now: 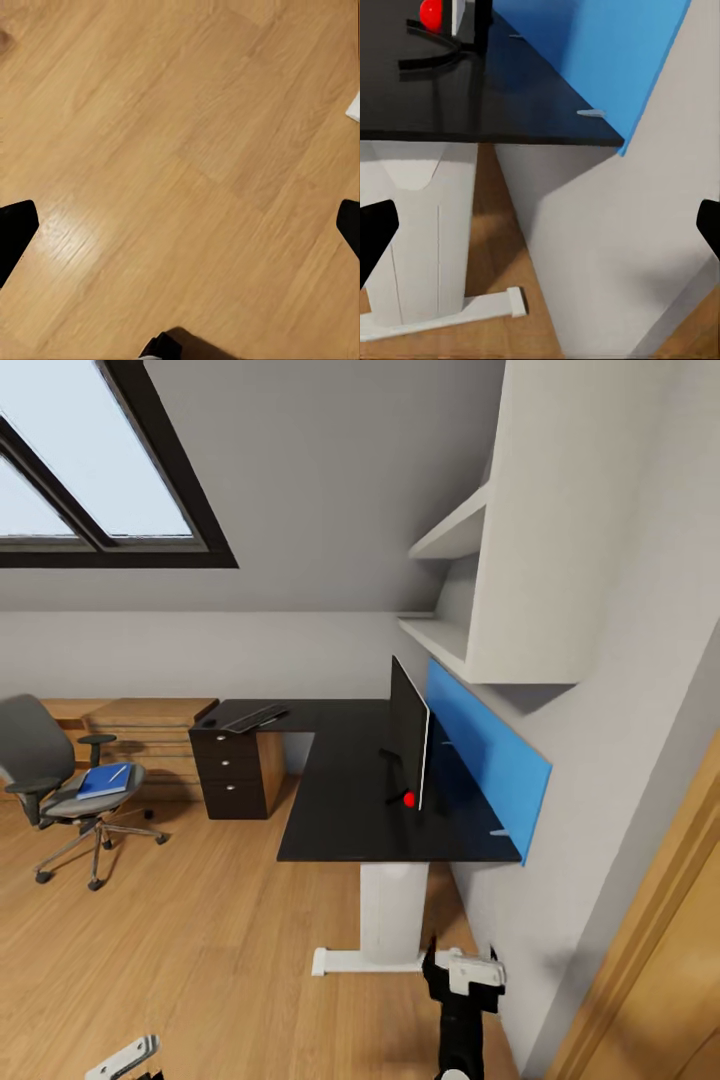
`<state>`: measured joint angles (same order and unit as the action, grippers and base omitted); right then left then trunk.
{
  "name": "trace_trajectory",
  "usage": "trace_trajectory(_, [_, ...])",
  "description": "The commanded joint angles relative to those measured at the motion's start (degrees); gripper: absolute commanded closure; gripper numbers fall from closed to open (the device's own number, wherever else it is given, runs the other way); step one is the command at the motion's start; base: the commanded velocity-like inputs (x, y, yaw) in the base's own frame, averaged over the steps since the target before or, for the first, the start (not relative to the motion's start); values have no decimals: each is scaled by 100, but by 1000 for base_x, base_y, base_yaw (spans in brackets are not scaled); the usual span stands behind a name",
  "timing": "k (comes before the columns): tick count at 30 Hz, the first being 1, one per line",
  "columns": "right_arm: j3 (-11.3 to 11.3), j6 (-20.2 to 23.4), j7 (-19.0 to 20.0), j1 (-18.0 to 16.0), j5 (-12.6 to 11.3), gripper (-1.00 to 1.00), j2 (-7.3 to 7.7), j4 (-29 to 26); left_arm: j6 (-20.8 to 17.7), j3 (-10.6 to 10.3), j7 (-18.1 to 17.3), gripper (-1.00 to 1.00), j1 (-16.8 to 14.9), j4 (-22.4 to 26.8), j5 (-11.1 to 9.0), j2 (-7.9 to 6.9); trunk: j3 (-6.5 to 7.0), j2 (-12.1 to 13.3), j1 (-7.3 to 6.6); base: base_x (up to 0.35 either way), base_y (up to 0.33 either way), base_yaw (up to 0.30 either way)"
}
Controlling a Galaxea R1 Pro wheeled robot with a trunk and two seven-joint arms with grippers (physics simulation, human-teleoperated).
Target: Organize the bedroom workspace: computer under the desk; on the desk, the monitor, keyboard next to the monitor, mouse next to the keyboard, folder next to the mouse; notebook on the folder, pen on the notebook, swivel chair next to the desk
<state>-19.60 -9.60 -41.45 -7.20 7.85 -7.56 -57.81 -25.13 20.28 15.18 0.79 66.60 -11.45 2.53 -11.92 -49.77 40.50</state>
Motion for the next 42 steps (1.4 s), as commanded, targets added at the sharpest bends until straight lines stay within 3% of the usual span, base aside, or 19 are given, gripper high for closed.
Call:
trace_trajectory(1, [-8, -175, -31, -1, 22, -100, 10, 263, 252, 2, -120, -100, 0, -226, 107, 6, 12, 36, -22, 0, 0, 0])
trace_trajectory(5, [19, -738, -10, 7, -24, -100, 24, 1228, 1143, 2, -441, -100, 0, -1200, 560, 10, 84, 197, -109, 0, 0, 0])
trace_trajectory(11, [59, -1408, 64, -4, -293, -100, 66, 2416, 2316, -3, -504, -100, 0, -2385, 675, -2, 192, 437, -241, 0, 0, 0])
trace_trajectory(13, [118, -1572, 581, -27, -471, -100, 186, 2892, 2759, -8, -510, -100, 0, -2904, 716, -25, 227, 517, -285, 0, 0, 0])
trace_trajectory(16, [233, -1713, 1575, -110, -1013, -100, 423, 3518, 3155, -13, -514, -100, 0, -3554, 787, -48, 281, 638, -351, 0, 0, 0])
trace_trajectory(18, [265, -1747, 2049, -147, -1379, -100, 539, 3774, 3249, -14, -515, -100, 0, -3744, 812, -54, 317, 718, -395, 0, 0, 0])
trace_trajectory(23, [292, -1859, 2641, -178, -1954, -100, 646, 4031, 3321, -15, -516, -100, 0, -3914, 834, -60, 407, 918, -505, 0, 0, 0])
trace_trajectory(28, [285, -2092, 2765, -185, -2092, -100, 645, 4083, 3325, -10, -516, -100, 0, -3954, 824, -75, 497, 1119, -615, 0, 0, 0])
trace_trajectory(39, [281, -2217, 2804, -186, -2163, -100, 561, 4101, 3383, -8, -524, -100, 0, -3978, 836, -91, 497, 1119, -615, 0, 0, 163])
trace_trajectory(42, [281, -2220, 2804, -186, -2165, -100, 556, 4102, 3607, -13, -525, -100, 0, -4017, 837, -93, 497, 1119, -615, 0, 0, 266])
